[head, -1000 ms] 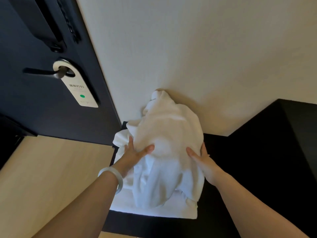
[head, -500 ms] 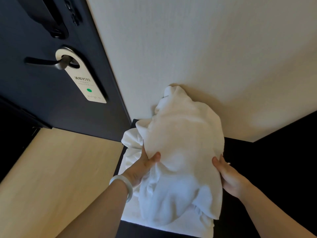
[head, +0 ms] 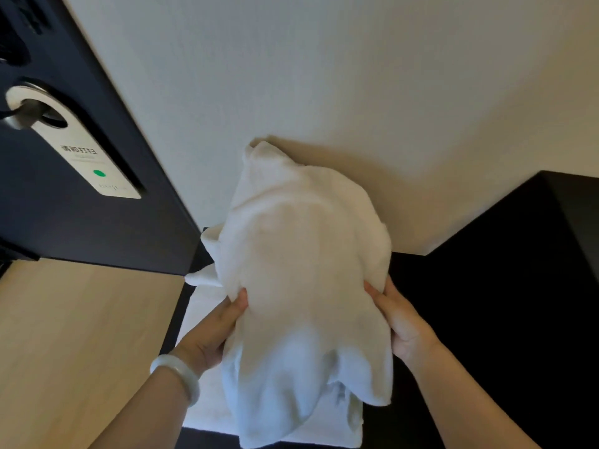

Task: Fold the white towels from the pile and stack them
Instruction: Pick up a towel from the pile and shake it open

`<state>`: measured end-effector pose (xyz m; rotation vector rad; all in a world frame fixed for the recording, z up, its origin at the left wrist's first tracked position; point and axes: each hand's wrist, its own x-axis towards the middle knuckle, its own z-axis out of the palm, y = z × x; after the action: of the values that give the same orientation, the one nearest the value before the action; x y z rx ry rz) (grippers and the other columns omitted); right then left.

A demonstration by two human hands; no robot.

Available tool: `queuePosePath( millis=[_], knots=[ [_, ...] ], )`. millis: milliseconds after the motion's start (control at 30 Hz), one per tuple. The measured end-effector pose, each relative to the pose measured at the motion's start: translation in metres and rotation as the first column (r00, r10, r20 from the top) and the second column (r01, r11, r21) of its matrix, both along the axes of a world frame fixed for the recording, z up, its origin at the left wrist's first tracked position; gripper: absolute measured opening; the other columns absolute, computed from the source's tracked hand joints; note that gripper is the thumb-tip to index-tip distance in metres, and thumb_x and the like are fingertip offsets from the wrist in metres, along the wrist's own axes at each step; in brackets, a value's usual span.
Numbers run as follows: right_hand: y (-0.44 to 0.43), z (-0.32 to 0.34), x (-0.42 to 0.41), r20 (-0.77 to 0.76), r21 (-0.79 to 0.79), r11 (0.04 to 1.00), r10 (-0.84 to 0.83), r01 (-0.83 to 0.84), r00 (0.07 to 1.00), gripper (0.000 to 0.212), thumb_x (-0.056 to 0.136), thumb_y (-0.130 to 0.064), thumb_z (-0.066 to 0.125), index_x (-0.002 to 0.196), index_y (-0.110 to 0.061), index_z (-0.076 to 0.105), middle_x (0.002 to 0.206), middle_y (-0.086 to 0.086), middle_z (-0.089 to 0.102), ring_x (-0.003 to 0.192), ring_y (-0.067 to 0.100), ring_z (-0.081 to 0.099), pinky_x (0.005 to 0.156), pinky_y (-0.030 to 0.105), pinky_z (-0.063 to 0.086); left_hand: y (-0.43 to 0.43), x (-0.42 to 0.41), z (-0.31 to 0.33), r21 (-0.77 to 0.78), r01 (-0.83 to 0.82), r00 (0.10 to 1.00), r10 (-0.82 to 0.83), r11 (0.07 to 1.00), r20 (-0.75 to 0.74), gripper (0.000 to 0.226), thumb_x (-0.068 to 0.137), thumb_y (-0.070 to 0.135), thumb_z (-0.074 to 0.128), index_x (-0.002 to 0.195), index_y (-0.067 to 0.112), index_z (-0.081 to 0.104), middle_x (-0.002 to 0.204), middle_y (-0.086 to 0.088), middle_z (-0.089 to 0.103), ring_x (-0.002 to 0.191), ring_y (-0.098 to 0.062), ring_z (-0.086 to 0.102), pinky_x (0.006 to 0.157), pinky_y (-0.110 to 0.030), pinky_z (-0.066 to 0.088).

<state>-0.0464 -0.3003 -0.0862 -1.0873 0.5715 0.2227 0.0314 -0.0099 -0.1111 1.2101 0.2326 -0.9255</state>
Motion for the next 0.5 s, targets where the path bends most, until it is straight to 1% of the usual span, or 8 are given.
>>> queuePosePath(
  millis=[67, 167, 233, 267, 333, 367, 433, 500],
  knots=[
    [-0.017, 0.036, -0.004, 0.08, -0.063, 0.995, -0.066, 0.071, 0.995, 0.067, 0.082, -0.02, 0.069, 0.143, -0.032, 0.045, 0.127, 0.008, 0.067, 0.112, 0.03, 0.066, 0.082, 0.044, 0.059, -0.026, -0.006, 0.025, -0.006, 0.028, 0.998, -0.027, 1.0, 0.057, 0.096, 0.059, 0.075, 0.067, 0.133, 0.016, 0.053, 0.113, -0.003, 0.073, 0.101, -0.016, 0.07, 0.071, -0.023, 0.057],
    [-0.05, 0.098, -0.022, 0.14, -0.191, 0.969, -0.128, 0.154, 0.982, 0.063, 0.08, -0.022, 0.062, 0.141, -0.028, 0.048, 0.126, 0.006, 0.068, 0.11, 0.029, 0.067, 0.087, 0.048, 0.058, -0.073, -0.016, 0.066, -0.062, 0.061, 0.99, -0.052, 0.996, 0.129, 0.106, 0.053, 0.077, 0.071, 0.134, 0.01, 0.052, 0.107, -0.004, 0.074, 0.095, -0.016, 0.072, 0.071, -0.024, 0.056],
    [-0.077, 0.139, -0.041, 0.157, -0.24, 0.954, -0.147, 0.182, 0.977, 0.062, 0.077, -0.027, 0.069, 0.136, -0.04, 0.053, 0.125, 0.002, 0.068, 0.11, 0.028, 0.068, 0.086, 0.053, 0.057, -0.105, -0.025, 0.088, -0.1, 0.106, 0.983, -0.088, 0.989, 0.164, 0.118, 0.043, 0.079, 0.077, 0.135, 0.008, 0.052, 0.107, -0.005, 0.074, 0.095, -0.018, 0.071, 0.072, -0.026, 0.057],
    [-0.091, 0.157, -0.05, 0.137, -0.27, 0.945, -0.152, 0.184, 0.979, 0.062, 0.072, -0.033, 0.075, 0.13, -0.048, 0.056, 0.122, -0.001, 0.07, 0.108, 0.027, 0.069, 0.082, 0.054, 0.058, -0.12, -0.03, 0.096, -0.119, 0.131, 0.979, -0.109, 0.984, 0.175, 0.119, 0.045, 0.08, 0.076, 0.136, 0.008, 0.051, 0.108, -0.005, 0.073, 0.096, -0.018, 0.071, 0.074, -0.026, 0.056],
    [-0.112, 0.178, -0.063, 0.025, -0.396, 0.904, -0.165, 0.161, 0.986, 0.065, 0.063, -0.048, 0.08, 0.122, -0.059, 0.056, 0.113, -0.008, 0.072, 0.1, 0.027, 0.071, 0.073, 0.049, 0.06, -0.146, -0.041, 0.104, -0.121, 0.163, 0.973, -0.14, 0.979, 0.184, 0.113, 0.049, 0.08, 0.074, 0.138, 0.015, 0.049, 0.116, -0.002, 0.071, 0.106, -0.017, 0.068, 0.08, -0.025, 0.056],
    [-0.122, 0.177, -0.068, -0.031, -0.454, 0.877, -0.19, 0.155, 0.981, 0.067, 0.063, -0.053, 0.079, 0.124, -0.06, 0.053, 0.111, -0.01, 0.071, 0.098, 0.026, 0.07, 0.074, 0.049, 0.059, -0.156, -0.046, 0.103, -0.108, 0.172, 0.972, -0.15, 0.979, 0.18, 0.111, 0.049, 0.08, 0.074, 0.138, 0.02, 0.047, 0.121, 0.001, 0.069, 0.111, -0.017, 0.066, 0.084, -0.026, 0.055],
    [-0.13, 0.162, -0.071, -0.071, -0.458, 0.856, -0.303, 0.239, 0.95, 0.06, 0.076, -0.046, 0.076, 0.131, -0.051, 0.053, 0.118, -0.005, 0.069, 0.104, 0.027, 0.067, 0.088, 0.054, 0.054, -0.169, -0.052, 0.095, -0.048, 0.181, 0.974, -0.172, 0.982, 0.147, 0.108, 0.051, 0.077, 0.075, 0.141, 0.027, 0.041, 0.127, 0.005, 0.065, 0.116, -0.017, 0.063, 0.093, -0.033, 0.054],
    [-0.123, 0.144, -0.074, -0.058, -0.373, 0.865, -0.382, 0.335, 0.922, 0.052, 0.092, -0.033, 0.065, 0.142, -0.038, 0.049, 0.134, 0.001, 0.062, 0.109, 0.025, 0.064, 0.095, 0.048, 0.051, -0.168, -0.055, 0.077, 0.064, 0.203, 0.975, -0.208, 0.977, 0.084, 0.101, 0.061, 0.067, 0.077, 0.145, 0.03, 0.036, 0.129, 0.006, 0.062, 0.119, -0.02, 0.059, 0.098, -0.047, 0.052]
  ],
)
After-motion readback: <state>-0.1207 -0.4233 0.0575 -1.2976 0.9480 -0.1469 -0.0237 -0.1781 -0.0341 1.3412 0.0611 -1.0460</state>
